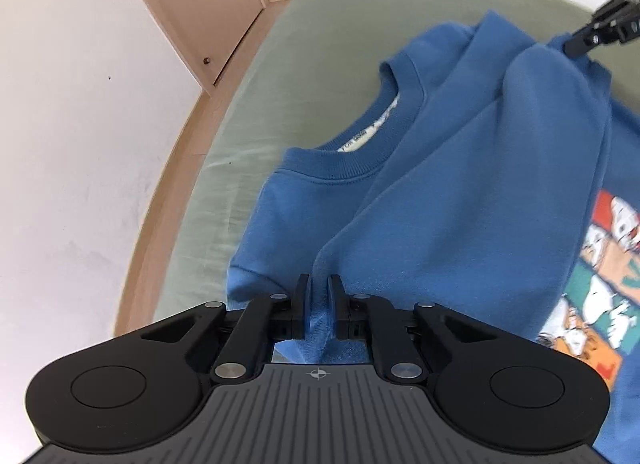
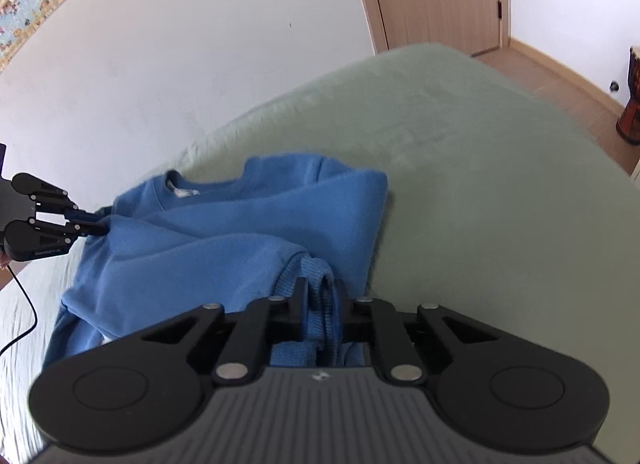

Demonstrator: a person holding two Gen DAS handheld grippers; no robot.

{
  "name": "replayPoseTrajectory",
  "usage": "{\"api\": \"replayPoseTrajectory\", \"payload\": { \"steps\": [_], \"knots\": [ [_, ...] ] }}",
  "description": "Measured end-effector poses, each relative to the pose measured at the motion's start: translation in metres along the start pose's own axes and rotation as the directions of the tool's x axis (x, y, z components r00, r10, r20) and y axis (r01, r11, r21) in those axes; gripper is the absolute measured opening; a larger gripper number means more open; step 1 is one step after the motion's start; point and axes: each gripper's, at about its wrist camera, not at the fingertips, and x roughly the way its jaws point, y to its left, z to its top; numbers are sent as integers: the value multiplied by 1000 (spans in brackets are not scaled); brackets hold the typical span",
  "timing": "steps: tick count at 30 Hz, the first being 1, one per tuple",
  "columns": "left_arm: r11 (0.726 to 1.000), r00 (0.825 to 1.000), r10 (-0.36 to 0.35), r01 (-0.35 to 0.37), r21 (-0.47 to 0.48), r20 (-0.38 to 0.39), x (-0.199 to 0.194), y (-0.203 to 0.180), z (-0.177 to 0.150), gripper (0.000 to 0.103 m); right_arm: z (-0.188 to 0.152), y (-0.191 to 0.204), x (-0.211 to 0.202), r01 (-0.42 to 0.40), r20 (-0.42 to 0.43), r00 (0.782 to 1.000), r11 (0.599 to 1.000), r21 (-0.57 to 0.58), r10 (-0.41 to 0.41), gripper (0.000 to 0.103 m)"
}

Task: Fold clothes
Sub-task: 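Grasp the sweatshirt side with the left gripper and fold it inward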

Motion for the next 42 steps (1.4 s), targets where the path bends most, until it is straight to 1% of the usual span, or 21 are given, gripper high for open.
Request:
{"api": "replayPoseTrajectory", "payload": {
  "steps": [3,8,10,14,15,17,19,20,21,22,25,27,28,30,32,33,34,35,36,39,42],
  "knots": [
    [999,999,34,-34,21,-5,3,-4,1,8,5,5,-4,10,33,999,1000,-20,-9,12],
    [996,997,70,-69,-51,18,0,10,2,8,13,14,-4,40,78,996,996,-76,-35,12],
    [994,997,80,-79,-76,3,0,17,-2,8,13,13,0,62,87,995,995,-78,-56,12],
    [988,993,117,-119,-96,-30,17,16,-11,9,6,-9,25,116,27,993,993,-10,-116,12],
    [988,991,131,-133,-84,-30,20,12,-10,12,3,-14,30,122,14,992,992,11,-123,12],
    [985,987,159,-161,-60,-29,27,3,-8,12,-2,-20,29,102,23,994,994,42,-103,12],
    [983,984,178,-179,-35,-30,28,-1,-7,17,-2,-22,24,67,41,997,995,72,-70,21],
    [981,981,191,-191,-22,-29,26,-2,-6,19,-2,-23,21,48,52,997,995,87,-52,41],
    [981,981,193,-193,-22,-23,22,-1,-6,25,0,-24,16,18,63,998,994,107,-25,57],
    [981,981,191,-191,-25,-19,21,0,-6,30,0,-23,14,8,67,998,993,115,-16,59],
    [985,989,145,-141,-102,29,-1,13,-4,42,2,-17,11,-12,57,998,993,120,5,59],
    [986,994,97,-88,-138,59,-19,17,-3,44,0,-8,13,-3,36,999,996,92,0,58],
    [987,994,85,-75,-141,63,-24,16,-3,45,-1,-3,16,6,20,1000,997,74,-8,57],
    [992,997,26,-17,-122,76,-40,5,-3,46,-3,3,21,26,9,1000,998,53,-26,56],
    [997,998,20,-16,-75,53,-42,-11,-7,46,-5,7,24,40,0,999,998,45,-40,56],
    [998,999,33,-31,-48,36,-42,-22,-11,46,-6,7,27,44,-6,999,998,51,-44,51],
    [999,999,38,-37,-40,21,-38,-27,-14,46,-6,7,30,49,-13,999,997,58,-48,45],
    [999,999,43,-43,-32,6,-35,-31,-17,46,-8,7,33,64,-21,998,996,55,-63,35],
    [999,999,40,-41,-36,-8,-31,-36,-21,46,-8,8,34,73,-21,997,996,52,-72,30],
    [998,999,37,-39,-49,-34,-20,-42,-32,46,-8,11,29,78,-8,997,996,52,-77,20],
    [997,999,34,-37,-72,-41,-14,-41,-37,46,-8,14,25,93,-7,996,995,46,-92,18]
  ]
}}
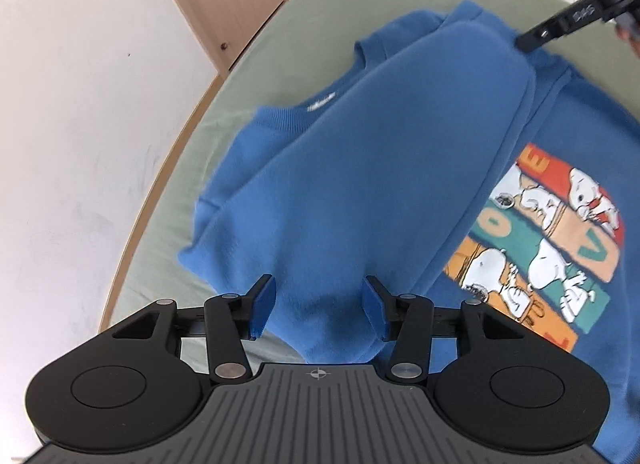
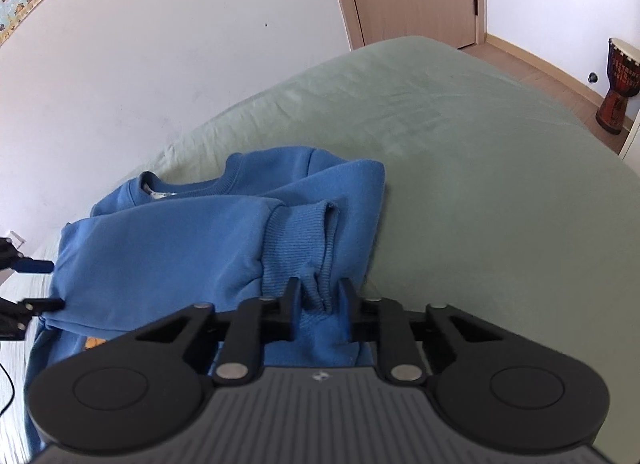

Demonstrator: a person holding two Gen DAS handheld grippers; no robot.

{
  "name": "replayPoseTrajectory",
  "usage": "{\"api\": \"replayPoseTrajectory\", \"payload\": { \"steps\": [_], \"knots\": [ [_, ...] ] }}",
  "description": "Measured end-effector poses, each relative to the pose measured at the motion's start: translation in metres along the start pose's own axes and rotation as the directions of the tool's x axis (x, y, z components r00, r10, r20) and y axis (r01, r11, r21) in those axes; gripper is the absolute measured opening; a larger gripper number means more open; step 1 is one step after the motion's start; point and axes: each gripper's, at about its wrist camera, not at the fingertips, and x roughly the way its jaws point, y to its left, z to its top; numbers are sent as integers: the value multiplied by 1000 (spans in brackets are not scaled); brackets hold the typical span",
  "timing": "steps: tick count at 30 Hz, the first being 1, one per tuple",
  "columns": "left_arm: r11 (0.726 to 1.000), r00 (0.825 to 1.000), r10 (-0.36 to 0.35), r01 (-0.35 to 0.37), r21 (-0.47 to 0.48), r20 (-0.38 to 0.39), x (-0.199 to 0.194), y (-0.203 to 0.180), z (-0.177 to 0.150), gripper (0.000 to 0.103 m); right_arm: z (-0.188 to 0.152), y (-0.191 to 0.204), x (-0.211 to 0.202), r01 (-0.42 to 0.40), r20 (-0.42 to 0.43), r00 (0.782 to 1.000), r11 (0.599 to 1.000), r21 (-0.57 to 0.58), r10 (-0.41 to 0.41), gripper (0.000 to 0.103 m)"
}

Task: Fold clothes
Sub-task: 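Grasp the sweatshirt side with the left gripper and fold it inward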

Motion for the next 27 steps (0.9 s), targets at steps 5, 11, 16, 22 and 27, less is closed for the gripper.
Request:
{"api": "replayPoseTrajectory", "payload": {
  "steps": [5,11,16,22,27],
  "knots": [
    [999,1000,13,-13,-33,4,5,3,-8,53,-5,-2,10,31,-20,999,999,13,-31,29],
    [995,999,43,-42,-92,9,-27,2,-16,53,-8,-17,-31,-46,62,997,993,111,39,35],
    [993,998,59,-56,-104,25,-74,-17,-35,54,-27,-13,-80,-38,89,995,998,47,34,45],
    [980,995,89,-81,-183,35,-139,-53,-82,54,-75,-3,-135,-19,78,997,999,-31,22,50],
    [968,990,136,-126,-215,30,-186,-76,-115,54,-114,4,-171,-25,82,996,999,-46,29,52]
  ]
}}
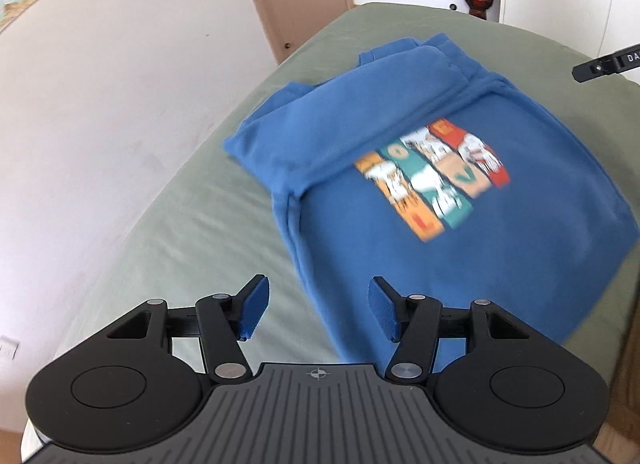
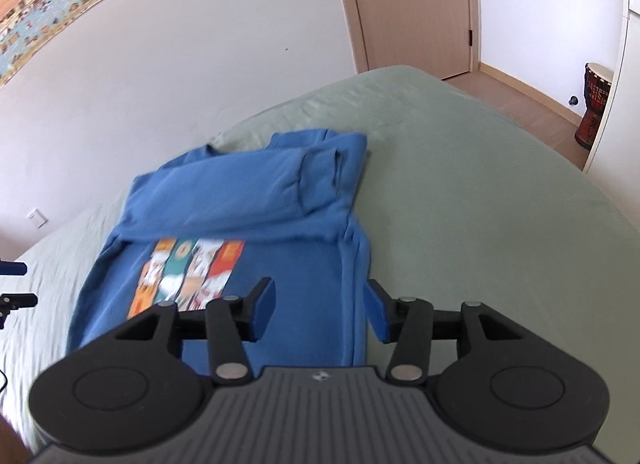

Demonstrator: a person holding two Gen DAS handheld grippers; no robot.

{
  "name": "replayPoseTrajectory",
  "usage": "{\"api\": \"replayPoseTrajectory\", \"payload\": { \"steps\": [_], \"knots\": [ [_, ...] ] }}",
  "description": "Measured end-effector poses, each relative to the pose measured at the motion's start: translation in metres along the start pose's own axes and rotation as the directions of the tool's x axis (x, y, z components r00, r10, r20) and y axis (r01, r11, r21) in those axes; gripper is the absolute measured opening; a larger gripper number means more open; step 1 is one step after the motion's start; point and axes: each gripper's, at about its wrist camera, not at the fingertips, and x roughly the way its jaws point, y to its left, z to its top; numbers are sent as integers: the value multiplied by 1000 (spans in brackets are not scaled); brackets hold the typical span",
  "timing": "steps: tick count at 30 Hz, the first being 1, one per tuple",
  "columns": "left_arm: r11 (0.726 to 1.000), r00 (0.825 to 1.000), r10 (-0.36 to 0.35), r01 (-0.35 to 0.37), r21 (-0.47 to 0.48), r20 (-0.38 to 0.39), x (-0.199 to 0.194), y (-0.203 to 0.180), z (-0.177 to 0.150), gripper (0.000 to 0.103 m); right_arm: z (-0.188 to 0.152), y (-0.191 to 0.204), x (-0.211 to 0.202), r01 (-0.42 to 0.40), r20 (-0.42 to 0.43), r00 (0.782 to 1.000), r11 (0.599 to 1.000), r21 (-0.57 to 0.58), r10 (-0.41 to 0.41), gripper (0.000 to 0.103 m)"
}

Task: Fold clothes
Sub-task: 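Move both grippers to the sweatshirt's hem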

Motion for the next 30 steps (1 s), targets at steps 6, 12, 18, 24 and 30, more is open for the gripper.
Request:
{"api": "replayPoseTrajectory", "payload": {
  "steps": [6,12,18,24,30],
  "knots": [
    [998,1000,-3,2,-69,-8,-35,-11,-44,55,-32,10,-36,-16,4,1000,1000,-21,16,53],
    [993,998,-38,31,-112,-57,-26,-28,-81,55,-63,6,-38,-38,-62,997,998,-47,35,59],
    [983,991,-105,92,-157,-78,0,-32,-100,55,-73,-18,-30,-89,-108,990,996,20,91,59],
    [954,977,-200,177,-241,-73,14,-21,-101,55,-87,-33,-14,-122,-190,974,992,23,124,59],
    [932,958,-265,225,-284,-111,34,-33,-108,55,-100,-49,5,-201,-253,944,978,62,210,59]
  ]
}}
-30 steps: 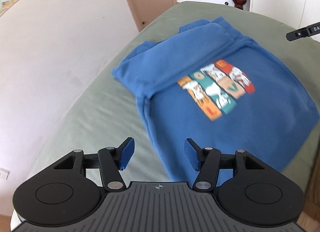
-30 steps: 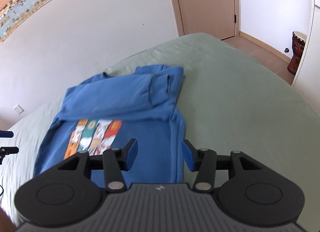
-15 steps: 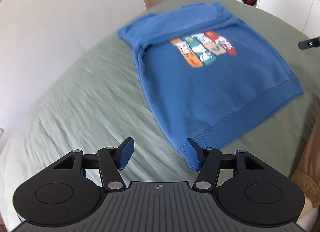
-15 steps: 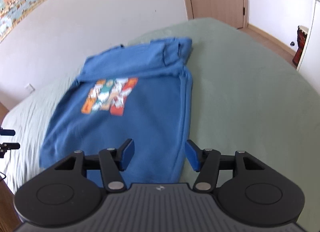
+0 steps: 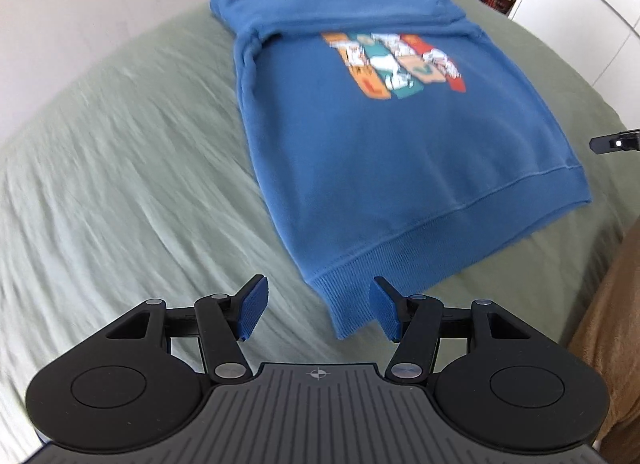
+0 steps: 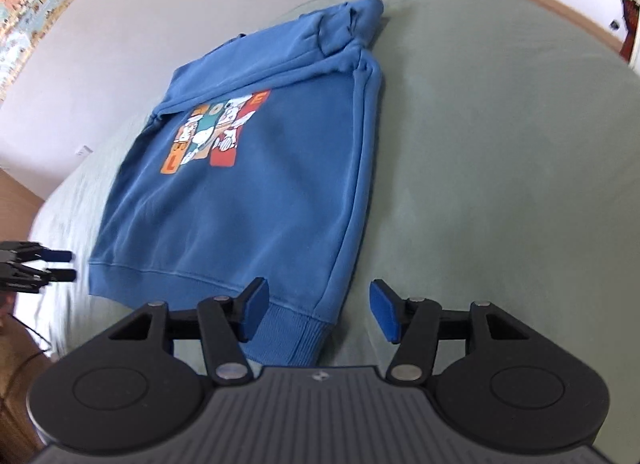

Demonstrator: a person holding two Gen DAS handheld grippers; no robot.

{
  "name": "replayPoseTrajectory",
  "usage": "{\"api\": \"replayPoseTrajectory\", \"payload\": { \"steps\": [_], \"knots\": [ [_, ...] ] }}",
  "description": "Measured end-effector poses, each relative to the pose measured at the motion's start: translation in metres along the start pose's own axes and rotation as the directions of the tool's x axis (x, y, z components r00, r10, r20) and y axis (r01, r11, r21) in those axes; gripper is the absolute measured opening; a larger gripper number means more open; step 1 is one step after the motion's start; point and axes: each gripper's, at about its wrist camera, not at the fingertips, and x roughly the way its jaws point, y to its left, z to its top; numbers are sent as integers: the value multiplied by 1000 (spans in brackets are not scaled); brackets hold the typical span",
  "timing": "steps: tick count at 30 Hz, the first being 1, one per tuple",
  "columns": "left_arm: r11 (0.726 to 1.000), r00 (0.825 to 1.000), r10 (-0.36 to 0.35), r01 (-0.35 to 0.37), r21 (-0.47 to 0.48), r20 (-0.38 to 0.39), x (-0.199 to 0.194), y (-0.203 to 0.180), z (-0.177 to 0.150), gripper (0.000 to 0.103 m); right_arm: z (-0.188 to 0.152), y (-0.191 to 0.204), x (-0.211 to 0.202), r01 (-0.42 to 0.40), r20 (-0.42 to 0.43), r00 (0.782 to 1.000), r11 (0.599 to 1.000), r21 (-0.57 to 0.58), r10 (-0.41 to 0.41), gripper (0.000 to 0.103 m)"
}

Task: Fold clothes
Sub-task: 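Move both grippers to the sweatshirt's hem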

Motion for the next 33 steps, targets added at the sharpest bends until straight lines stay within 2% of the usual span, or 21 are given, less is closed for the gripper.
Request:
{"api": "replayPoseTrajectory", "payload": {
  "steps": [6,12,13,15,17,19,21,23,26,28,31,33],
  "knots": [
    [993,998,-59,57,-103,-9,12,1,-6,55,-11,-21,14,-63,-49,997,996,60,66,59],
    [980,997,-78,73,-184,-18,18,11,-10,55,-21,-31,19,-170,-30,984,981,93,173,57],
    [978,997,-81,76,-194,-18,19,12,-10,55,-21,-31,20,-179,-37,982,980,91,183,56],
    [974,996,-85,77,-214,-26,22,14,-11,55,-21,-29,23,-197,-50,978,976,88,202,44],
    [974,996,-75,62,-219,-53,25,15,-12,55,-21,-29,24,-198,-58,977,976,92,204,43],
    [972,996,-74,61,-228,-45,23,18,-13,55,-21,-30,24,-208,-58,975,973,101,214,43],
    [960,998,-59,46,-277,-37,23,26,-13,55,-23,-32,23,-214,-62,973,971,101,221,43],
    [955,996,-76,61,-291,-39,25,28,-14,55,-24,-32,23,-217,-60,973,971,103,224,43],
    [966,997,-62,49,-255,-43,30,22,-12,56,-24,-32,25,-215,-57,973,971,108,222,43],
    [973,998,-52,41,-226,-43,33,16,-9,65,-23,-31,27,-211,-56,974,972,106,218,43],
    [983,999,-28,22,-183,-33,38,4,-7,72,-21,-30,29,-207,-51,976,973,105,213,43],
    [990,1000,2,-5,-138,-21,40,-7,-7,73,-21,-30,31,-207,-48,976,973,106,213,43]
  ]
}}
